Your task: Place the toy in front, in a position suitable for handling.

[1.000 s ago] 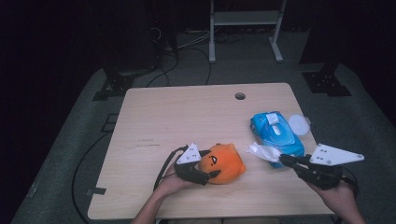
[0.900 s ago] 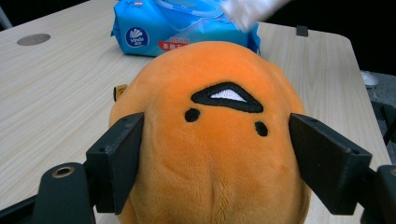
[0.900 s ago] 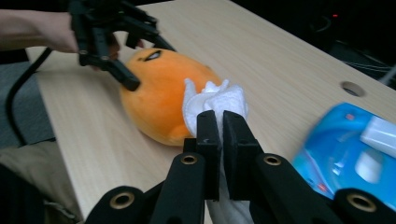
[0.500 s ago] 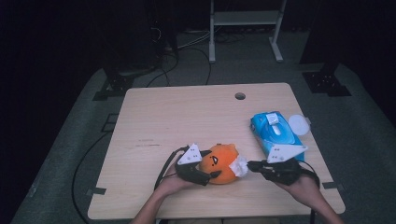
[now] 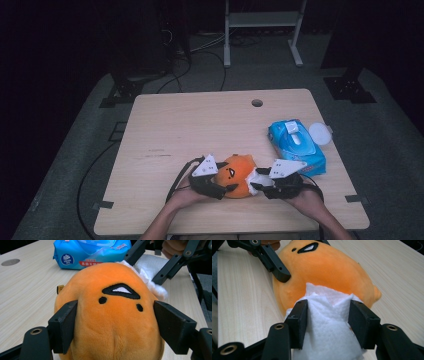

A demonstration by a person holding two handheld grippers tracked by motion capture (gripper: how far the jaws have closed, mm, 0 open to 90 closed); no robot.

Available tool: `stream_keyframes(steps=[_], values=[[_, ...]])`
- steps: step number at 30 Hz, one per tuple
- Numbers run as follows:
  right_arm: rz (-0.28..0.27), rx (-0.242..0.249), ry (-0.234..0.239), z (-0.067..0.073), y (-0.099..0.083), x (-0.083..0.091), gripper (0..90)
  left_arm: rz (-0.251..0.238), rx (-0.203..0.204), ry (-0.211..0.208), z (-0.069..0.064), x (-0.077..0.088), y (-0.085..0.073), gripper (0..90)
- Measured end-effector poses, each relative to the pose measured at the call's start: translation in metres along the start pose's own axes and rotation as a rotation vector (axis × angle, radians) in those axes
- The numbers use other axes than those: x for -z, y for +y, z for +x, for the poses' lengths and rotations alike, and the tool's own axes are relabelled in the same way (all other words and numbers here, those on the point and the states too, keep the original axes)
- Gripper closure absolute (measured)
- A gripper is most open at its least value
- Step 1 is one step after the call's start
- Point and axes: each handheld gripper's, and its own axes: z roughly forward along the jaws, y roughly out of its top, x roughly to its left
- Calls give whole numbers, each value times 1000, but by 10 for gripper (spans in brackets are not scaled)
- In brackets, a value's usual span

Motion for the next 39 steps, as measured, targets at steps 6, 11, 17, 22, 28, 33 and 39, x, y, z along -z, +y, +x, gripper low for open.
stream_keyframes(steps=[6, 11, 17, 22, 28, 33, 39], values=[[-12, -10, 19, 2, -6, -9, 661, 46, 34, -10, 3, 7, 9, 141], [-11, -35, 4, 3, -9, -6, 746, 102, 29, 1, -1, 13, 11, 133], [-10, 26, -31, 19, 6, -4, 801, 116, -10, 15, 2, 6, 8, 275], [-28, 97, -24, 31, 23, -12, 802, 103, -13, 8, 5, 7, 4, 303], [-18, 58, -52, 18, 6, -3, 804, 107, 62, 74, 9, 11, 8, 152], [5, 66, -72, 20, 2, 1, 805, 108, 84, 29, 9, 9, 6, 213], [-21, 127, 4, 38, 18, -13, 805, 90, 40, 17, 8, 6, 4, 304]])
